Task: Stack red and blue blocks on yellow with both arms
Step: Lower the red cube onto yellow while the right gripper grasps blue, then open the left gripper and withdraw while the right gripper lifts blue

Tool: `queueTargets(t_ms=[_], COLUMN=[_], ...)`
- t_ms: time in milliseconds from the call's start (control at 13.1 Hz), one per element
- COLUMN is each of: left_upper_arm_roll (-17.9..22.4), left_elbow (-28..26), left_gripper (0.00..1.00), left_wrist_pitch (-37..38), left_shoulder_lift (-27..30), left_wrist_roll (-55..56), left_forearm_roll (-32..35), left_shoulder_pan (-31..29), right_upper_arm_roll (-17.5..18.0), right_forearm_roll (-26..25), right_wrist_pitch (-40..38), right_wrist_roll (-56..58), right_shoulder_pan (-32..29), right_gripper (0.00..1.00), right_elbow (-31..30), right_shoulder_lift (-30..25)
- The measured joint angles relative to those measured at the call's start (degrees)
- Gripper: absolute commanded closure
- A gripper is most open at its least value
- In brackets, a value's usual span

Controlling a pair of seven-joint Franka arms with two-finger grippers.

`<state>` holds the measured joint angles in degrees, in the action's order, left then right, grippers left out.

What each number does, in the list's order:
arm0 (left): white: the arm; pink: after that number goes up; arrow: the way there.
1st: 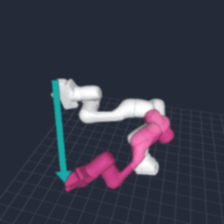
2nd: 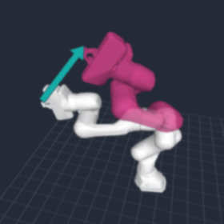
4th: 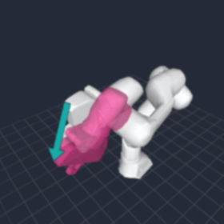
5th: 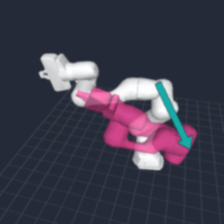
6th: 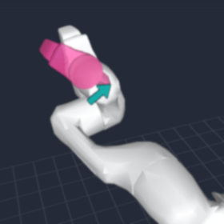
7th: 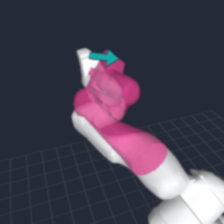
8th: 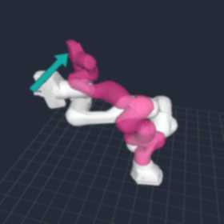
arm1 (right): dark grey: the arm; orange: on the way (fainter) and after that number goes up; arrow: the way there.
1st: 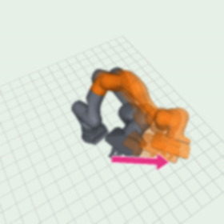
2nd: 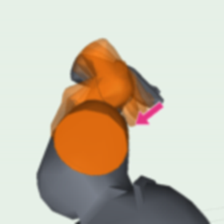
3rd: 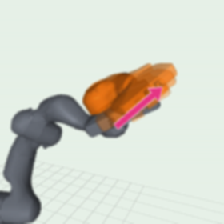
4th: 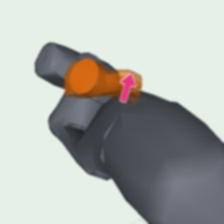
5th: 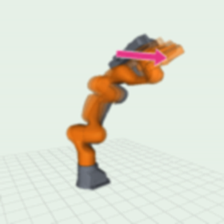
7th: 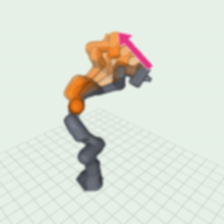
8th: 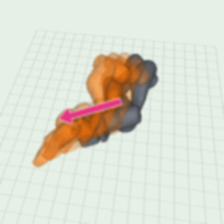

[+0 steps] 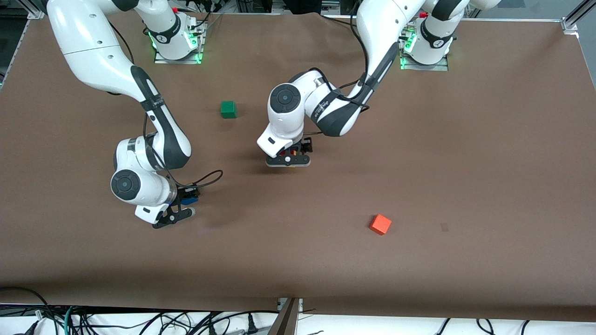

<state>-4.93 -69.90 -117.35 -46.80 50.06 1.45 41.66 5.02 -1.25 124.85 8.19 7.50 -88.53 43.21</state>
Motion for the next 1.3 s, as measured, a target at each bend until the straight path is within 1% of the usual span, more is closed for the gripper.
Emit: queueTargets(t_ms=[153, 306, 536, 613, 842, 919, 1072, 1302], left_upper_arm_roll=[0.4, 0.6, 0.7, 0.8, 0.7, 0.6, 0.3, 0.2], left_elbow=[3.3, 5.7, 6.4, 6.5, 6.7, 6.7, 6.7, 6.7], left_gripper=[0.0, 0.0, 0.0, 0.0, 0.0, 0.0, 0.0, 0.0], left_wrist_pitch=[3.1, 5.3, 5.9, 5.9, 6.5, 8.4, 14.4, 19.5], left_shoulder_lift=[1.0, 2.8, 5.9, 7.0, 10.5, 11.7, 14.1, 16.8], left_wrist_roll=[0.0, -1.3, -10.0, -11.2, -12.7, -14.2, -17.4, -23.7], left_forearm_roll=[0.0, 0.1, 0.2, 0.2, 0.2, 0.2, 0.2, 0.2], left_shoulder_pan=[-2.5, -6.7, -13.4, -15.7, -24.6, -27.8, -33.0, -38.1], right_upper_arm_roll=[0.3, 0.7, 1.8, 3.0, 8.7, 10.4, 13.0, 16.6], right_forearm_roll=[0.0, 0.1, 0.3, 0.4, 0.4, 0.4, 0.6, 0.8], right_wrist_pitch=[-3.9, -8.9, -16.5, -17.6, -20.1, -21.0, -22.6, -22.9], right_wrist_roll=[-2.5, -6.8, -17.4, -22.0, -35.4, -38.3, -43.8, -53.3], right_shoulder_pan=[0.2, 1.2, 4.2, 5.2, 6.4, 6.4, 6.5, 7.5], right_gripper=[0.7, 0.7, 0.7, 0.7, 0.7, 0.7, 0.7, 0.7], right_elbow=[2.6, 6.4, 11.7, 12.6, 13.3, 13.3, 13.3, 12.6], right_shoulder_lift=[-0.2, -0.9, -2.4, -2.9, -5.6, -6.8, -9.2, -10.3])
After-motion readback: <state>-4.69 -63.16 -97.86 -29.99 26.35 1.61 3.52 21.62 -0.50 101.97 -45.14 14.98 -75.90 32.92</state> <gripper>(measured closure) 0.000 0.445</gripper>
